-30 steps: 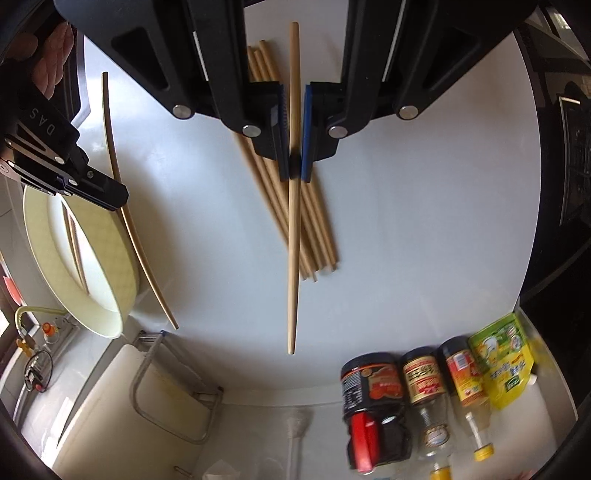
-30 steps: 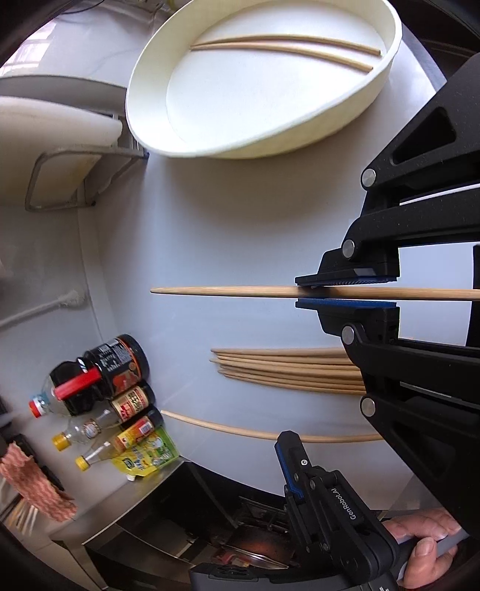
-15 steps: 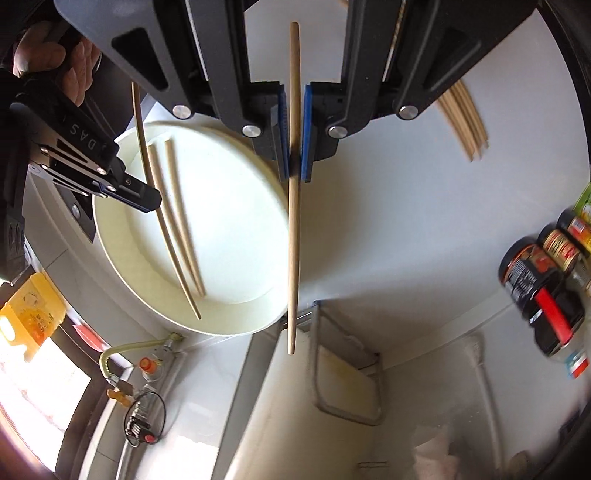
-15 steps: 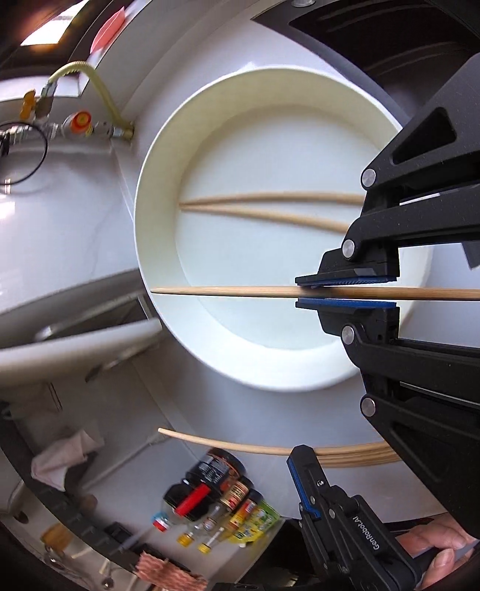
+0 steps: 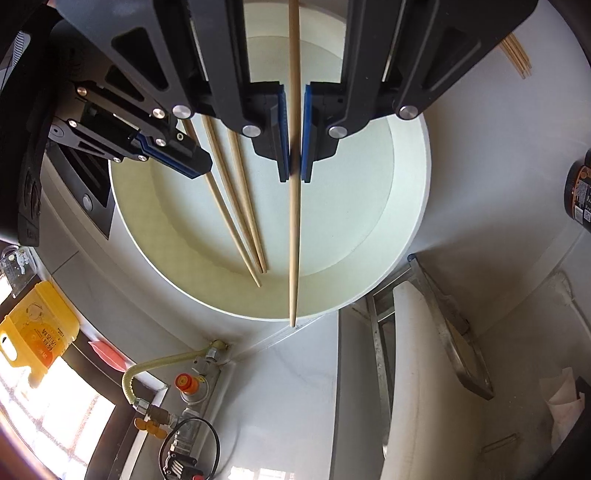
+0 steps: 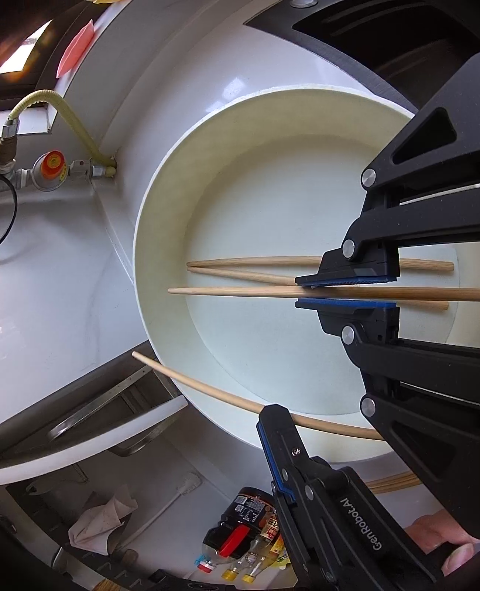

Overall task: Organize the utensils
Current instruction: 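Carry both chopsticks into the white basin and open both tools beside the others, then withdraw both open tools from the basin back to the chopstick pile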

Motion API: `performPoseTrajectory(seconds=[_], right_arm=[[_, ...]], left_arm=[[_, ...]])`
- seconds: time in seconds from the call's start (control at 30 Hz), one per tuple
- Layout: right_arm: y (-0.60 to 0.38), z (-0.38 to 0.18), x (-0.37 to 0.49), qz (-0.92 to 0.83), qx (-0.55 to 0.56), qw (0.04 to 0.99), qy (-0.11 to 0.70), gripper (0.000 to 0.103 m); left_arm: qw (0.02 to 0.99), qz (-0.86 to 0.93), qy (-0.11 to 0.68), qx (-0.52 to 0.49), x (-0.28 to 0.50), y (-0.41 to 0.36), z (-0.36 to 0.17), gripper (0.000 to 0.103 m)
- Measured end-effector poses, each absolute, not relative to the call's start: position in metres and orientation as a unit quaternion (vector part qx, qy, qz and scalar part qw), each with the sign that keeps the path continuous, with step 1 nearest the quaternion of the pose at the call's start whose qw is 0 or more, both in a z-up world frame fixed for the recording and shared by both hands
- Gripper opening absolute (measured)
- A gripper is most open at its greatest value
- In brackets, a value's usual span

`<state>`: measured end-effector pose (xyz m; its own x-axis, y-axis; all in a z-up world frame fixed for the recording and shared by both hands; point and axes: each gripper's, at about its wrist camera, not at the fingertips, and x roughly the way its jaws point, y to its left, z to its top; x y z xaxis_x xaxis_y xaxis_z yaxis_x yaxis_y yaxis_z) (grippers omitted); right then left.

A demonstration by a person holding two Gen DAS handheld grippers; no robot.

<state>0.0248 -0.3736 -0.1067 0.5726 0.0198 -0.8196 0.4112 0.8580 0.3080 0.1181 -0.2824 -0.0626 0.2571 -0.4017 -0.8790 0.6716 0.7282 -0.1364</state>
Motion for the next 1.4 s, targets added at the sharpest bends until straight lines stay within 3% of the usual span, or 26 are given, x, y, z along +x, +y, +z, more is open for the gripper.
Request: performPoseTrajectory(seconds=[0.3, 0.37, 0.47, 0.53, 1.4], right_arm=[[-0.382, -0.118, 0.036, -0.127, 0.248, 0.846, 0.454, 0.007], [-0.384, -0.116, 0.035, -0.134, 0.248, 0.847, 0.451, 0.014], [-0.383, -0.116, 0.033, -0.139, 0.244, 0.847, 0.451, 0.014], [-0.383, -0.116, 0.032, -0.139, 0.244, 0.847, 0.452, 0.014], [-0.306, -0.084, 0.008, -0.08, 0.196, 0.861, 0.463, 0.019]], left_arm=[[0.774, -0.325, 0.525, 0.14, 0.137, -0.295, -0.085, 0.008], [0.774, -0.324, 0.526, 0.137, 0.139, -0.294, -0.086, 0.019], [0.781, -0.316, 0.523, 0.132, 0.141, -0.289, -0.085, 0.037], [0.782, -0.313, 0.523, 0.128, 0.142, -0.285, -0.085, 0.039], [0.821, -0.25, 0.506, 0.084, 0.1, -0.162, -0.043, 0.045]])
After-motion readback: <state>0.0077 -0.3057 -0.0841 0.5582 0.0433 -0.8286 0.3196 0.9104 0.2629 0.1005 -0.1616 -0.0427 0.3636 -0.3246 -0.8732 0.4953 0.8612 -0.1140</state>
